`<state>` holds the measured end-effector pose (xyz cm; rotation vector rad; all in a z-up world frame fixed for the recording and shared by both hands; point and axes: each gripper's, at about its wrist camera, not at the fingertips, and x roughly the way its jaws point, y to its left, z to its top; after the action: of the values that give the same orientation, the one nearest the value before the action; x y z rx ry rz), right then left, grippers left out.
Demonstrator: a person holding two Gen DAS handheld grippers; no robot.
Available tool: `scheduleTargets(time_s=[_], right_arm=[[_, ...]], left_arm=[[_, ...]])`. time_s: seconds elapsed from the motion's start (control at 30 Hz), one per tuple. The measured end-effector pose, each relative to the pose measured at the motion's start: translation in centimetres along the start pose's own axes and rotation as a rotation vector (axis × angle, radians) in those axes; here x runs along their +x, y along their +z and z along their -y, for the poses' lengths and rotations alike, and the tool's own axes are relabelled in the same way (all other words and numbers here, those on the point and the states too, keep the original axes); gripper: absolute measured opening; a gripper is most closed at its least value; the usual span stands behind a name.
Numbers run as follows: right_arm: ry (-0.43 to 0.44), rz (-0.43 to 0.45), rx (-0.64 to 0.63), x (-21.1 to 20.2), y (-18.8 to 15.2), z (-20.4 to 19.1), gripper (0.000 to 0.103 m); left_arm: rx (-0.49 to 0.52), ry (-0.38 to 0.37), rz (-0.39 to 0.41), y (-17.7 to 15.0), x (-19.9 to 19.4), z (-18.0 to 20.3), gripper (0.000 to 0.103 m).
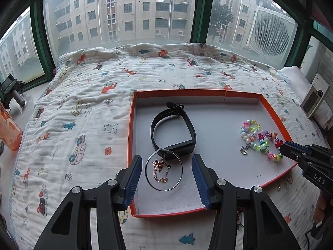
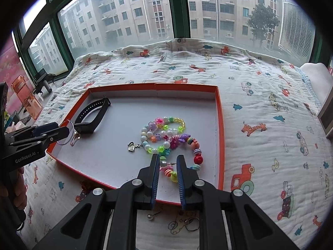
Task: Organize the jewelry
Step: 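Lower the hoop into the tray beside the charm chain and open the left tool, then lower the left tool to the red flower keychain and close on it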
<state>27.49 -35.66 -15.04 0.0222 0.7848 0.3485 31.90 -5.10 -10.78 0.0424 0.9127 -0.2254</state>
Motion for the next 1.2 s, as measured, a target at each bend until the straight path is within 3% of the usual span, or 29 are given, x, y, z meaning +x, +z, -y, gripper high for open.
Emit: scheduleTargets(time_s=[0.23, 0.43, 0.73, 1.1, 1.2], right_arm=[[0.016, -0.006, 0.014, 0.0, 0.2, 0.2, 0.021], [0.015, 0.023, 0.016, -1.3, 0.2, 0.1, 0.038], [0.023, 0.057, -0.004, -4.1, -0.8, -0.6, 0.040], [0.043, 0.020, 0.006, -4.4, -3.7, -0.4, 0.041], [0.047, 0.010, 0.010, -4.3, -4.1, -0.2, 0.041]], left_arm=[[-0.006, 0.002, 0.000, 0.0, -0.7, -0.2, 0.056], [-0.012, -0.006, 0.019, -1.0, -3.0, -0.3, 0.057], [0.018, -0.073, -0.007, -4.9, -5.8, 2.1, 0.057], [0.072, -0.182, -0.088, -6.6, -3.1, 6.3, 0.057], [0.078, -0.179, -0.104, -6.5, -1.8, 7.0, 0.056]])
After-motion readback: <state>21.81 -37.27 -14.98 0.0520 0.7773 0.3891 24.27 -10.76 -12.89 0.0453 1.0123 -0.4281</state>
